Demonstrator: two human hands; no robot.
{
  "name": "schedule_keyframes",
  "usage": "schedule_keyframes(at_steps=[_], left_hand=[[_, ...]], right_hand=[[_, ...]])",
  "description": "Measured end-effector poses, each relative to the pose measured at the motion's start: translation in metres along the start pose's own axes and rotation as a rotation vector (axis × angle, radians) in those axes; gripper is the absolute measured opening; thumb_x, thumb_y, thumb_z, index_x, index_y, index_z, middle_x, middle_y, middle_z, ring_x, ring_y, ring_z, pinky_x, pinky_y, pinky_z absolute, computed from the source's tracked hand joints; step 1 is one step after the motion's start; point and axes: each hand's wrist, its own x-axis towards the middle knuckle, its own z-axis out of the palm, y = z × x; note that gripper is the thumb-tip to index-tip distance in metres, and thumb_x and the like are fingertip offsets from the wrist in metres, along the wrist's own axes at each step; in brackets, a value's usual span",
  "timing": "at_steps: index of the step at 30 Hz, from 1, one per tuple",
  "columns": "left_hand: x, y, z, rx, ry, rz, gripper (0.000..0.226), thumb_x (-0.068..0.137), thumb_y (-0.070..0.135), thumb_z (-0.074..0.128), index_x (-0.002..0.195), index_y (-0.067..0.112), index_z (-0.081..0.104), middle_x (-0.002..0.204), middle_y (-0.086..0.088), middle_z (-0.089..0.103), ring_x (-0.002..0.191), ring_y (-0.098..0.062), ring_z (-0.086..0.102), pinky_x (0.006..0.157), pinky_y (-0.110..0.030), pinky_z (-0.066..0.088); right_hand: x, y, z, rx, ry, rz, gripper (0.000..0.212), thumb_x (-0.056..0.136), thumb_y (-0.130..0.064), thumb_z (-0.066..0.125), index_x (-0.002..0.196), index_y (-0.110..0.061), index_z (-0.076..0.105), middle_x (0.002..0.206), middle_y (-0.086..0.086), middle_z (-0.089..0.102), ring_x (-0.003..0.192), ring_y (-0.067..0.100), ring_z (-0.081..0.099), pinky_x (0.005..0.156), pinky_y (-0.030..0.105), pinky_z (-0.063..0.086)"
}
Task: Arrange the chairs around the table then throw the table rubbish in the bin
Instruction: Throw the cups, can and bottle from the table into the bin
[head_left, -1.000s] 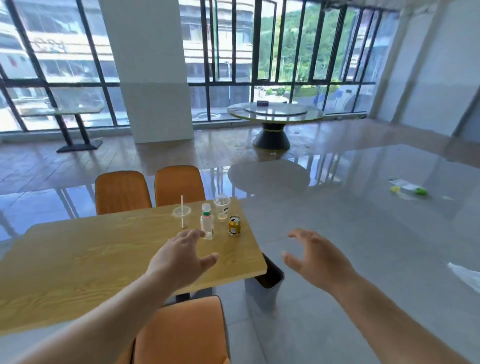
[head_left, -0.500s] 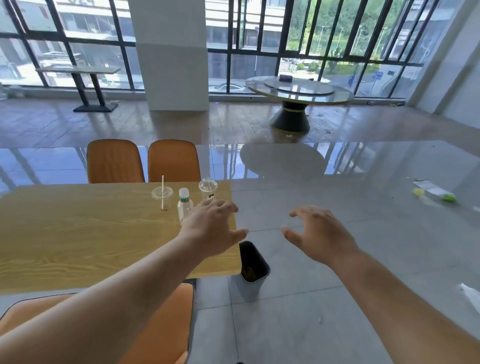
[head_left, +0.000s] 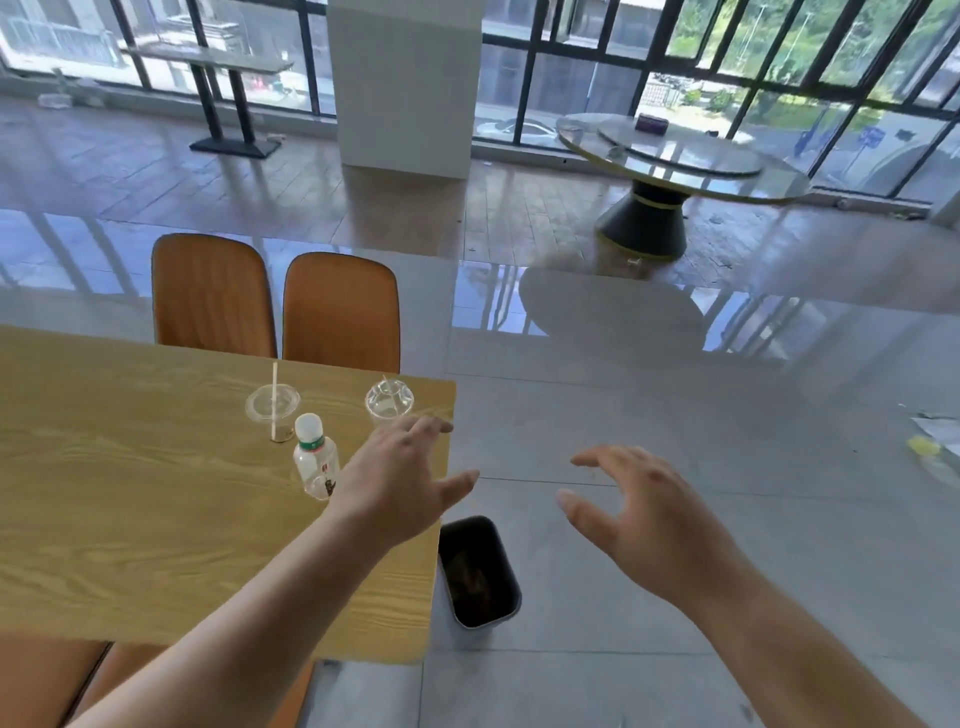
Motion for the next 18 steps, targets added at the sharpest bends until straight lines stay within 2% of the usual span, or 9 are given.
schedule_keyframes(at_steps=[3,6,7,10,14,16,18], left_hand=[[0.022,0.007,0.002,0.02,0.043,-0.025,0.071,0.081,0.08,0.052,0.137,0.037,0.048,0.141,0.009,0.055,0.128,-0.014,0.046,0.093,-0.033,0.041],[0.04,0.014,0.006,0.032,0.101,-0.076,0.07,0.081,0.082,0.051,0.136,0.039,0.048,0.139,0.011,0.055,0.126,-0.012,0.046,0.089,-0.033,0.042],[0.045,0.017,0.008,0.038,0.122,-0.097,0.07,0.081,0.081,0.052,0.137,0.038,0.049,0.139,0.011,0.055,0.126,-0.012,0.046,0.089,-0.033,0.042],[0.053,0.031,0.015,0.055,0.193,-0.196,0.068,0.082,0.076,0.058,0.137,0.036,0.051,0.141,0.011,0.054,0.125,-0.013,0.049,0.086,-0.03,0.041],[0.051,0.061,0.026,0.078,0.236,-0.402,0.068,0.081,0.078,0.057,0.137,0.04,0.047,0.142,0.016,0.05,0.127,-0.008,0.046,0.092,-0.032,0.044],[0.047,0.075,0.031,0.084,0.282,-0.502,0.068,0.079,0.08,0.056,0.135,0.043,0.046,0.142,0.02,0.048,0.128,-0.006,0.044,0.093,-0.031,0.042],[0.043,0.086,0.036,0.088,0.329,-0.597,0.07,0.077,0.084,0.052,0.135,0.045,0.043,0.142,0.023,0.046,0.128,-0.005,0.044,0.093,-0.03,0.041]], right_hand=[[0.033,0.017,-0.015,0.021,0.059,-0.082,0.053,0.088,-0.066,0.057,0.132,-0.036,0.06,0.125,-0.02,0.057,0.123,0.003,0.047,0.092,0.02,0.035],[0.076,0.037,-0.021,0.169,0.058,-0.176,0.065,0.083,-0.078,0.053,0.137,-0.042,0.054,0.129,-0.028,0.054,0.125,-0.006,0.042,0.094,0.014,0.033],[0.091,0.044,-0.022,0.203,0.05,-0.209,0.068,0.081,-0.08,0.052,0.139,-0.044,0.05,0.131,-0.028,0.053,0.125,-0.005,0.042,0.094,0.016,0.034],[0.133,0.062,-0.019,0.128,0.052,-0.401,0.073,0.083,-0.075,0.056,0.144,-0.036,0.048,0.139,-0.015,0.052,0.128,0.01,0.042,0.098,0.027,0.035],[0.178,0.08,-0.019,0.098,-0.068,-0.625,0.077,0.085,-0.071,0.056,0.144,-0.023,0.051,0.141,-0.003,0.054,0.131,0.017,0.042,0.107,0.032,0.038],[0.199,0.085,-0.017,0.089,-0.131,-0.743,0.077,0.086,-0.072,0.055,0.144,-0.022,0.052,0.142,-0.001,0.055,0.135,0.019,0.042,0.112,0.038,0.04],[0.223,0.085,-0.012,0.103,-0.179,-0.836,0.077,0.086,-0.074,0.054,0.146,-0.025,0.05,0.145,-0.004,0.053,0.137,0.017,0.04,0.113,0.034,0.037]])
